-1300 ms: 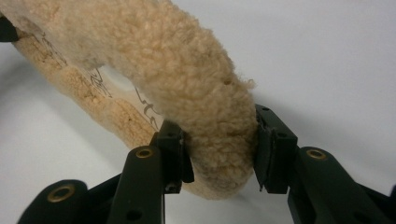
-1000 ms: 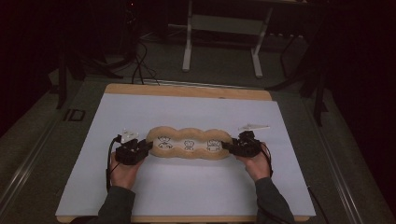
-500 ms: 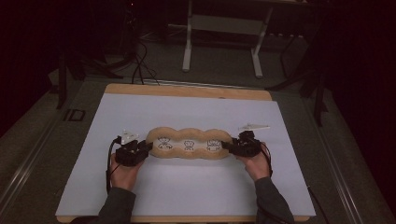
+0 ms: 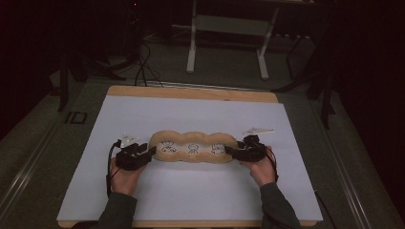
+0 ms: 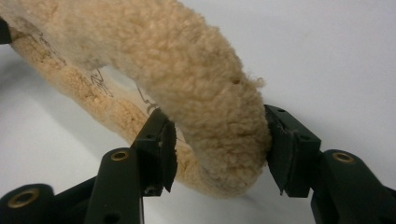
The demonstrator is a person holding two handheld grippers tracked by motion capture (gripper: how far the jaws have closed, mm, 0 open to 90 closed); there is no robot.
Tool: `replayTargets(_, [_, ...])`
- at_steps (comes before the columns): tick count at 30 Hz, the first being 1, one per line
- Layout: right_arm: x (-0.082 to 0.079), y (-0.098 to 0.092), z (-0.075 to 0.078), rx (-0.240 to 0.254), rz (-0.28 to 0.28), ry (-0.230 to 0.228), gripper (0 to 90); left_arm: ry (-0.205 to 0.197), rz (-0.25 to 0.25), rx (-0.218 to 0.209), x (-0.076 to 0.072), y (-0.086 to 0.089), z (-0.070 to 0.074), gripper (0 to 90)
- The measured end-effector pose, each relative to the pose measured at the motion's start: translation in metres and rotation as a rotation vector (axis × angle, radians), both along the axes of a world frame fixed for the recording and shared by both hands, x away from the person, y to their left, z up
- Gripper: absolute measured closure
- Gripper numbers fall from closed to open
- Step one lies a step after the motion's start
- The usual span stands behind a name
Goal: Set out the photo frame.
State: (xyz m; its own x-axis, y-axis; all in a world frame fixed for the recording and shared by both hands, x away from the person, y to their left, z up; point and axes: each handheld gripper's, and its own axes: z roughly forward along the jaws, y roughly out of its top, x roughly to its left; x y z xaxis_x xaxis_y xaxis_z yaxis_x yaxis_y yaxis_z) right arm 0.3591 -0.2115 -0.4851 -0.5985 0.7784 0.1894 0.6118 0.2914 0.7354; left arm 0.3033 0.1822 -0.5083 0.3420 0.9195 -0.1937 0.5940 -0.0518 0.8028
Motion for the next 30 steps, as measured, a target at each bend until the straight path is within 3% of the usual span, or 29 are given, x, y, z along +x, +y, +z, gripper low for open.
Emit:
replayTargets(16, [-0.014,-0.013,0.007,-0.004,-0.016,-0.035,39.1,-0.014,-0.003,-0.033,-0.011,0.015,0.005,52.5])
replayTargets(23, [-0.03,-0.024,0.005,-0.024,-0.031,-0.051,37.9,-0.016,-0.015,-0.002,-0.021,0.024,0.006,51.4])
replayTargets(30, [-0.042,-0.039,-0.005,-0.018,-0.06,-0.061,37.7,-0.003,-0.016,0.025,-0.033,0.028,-0.002,51.5])
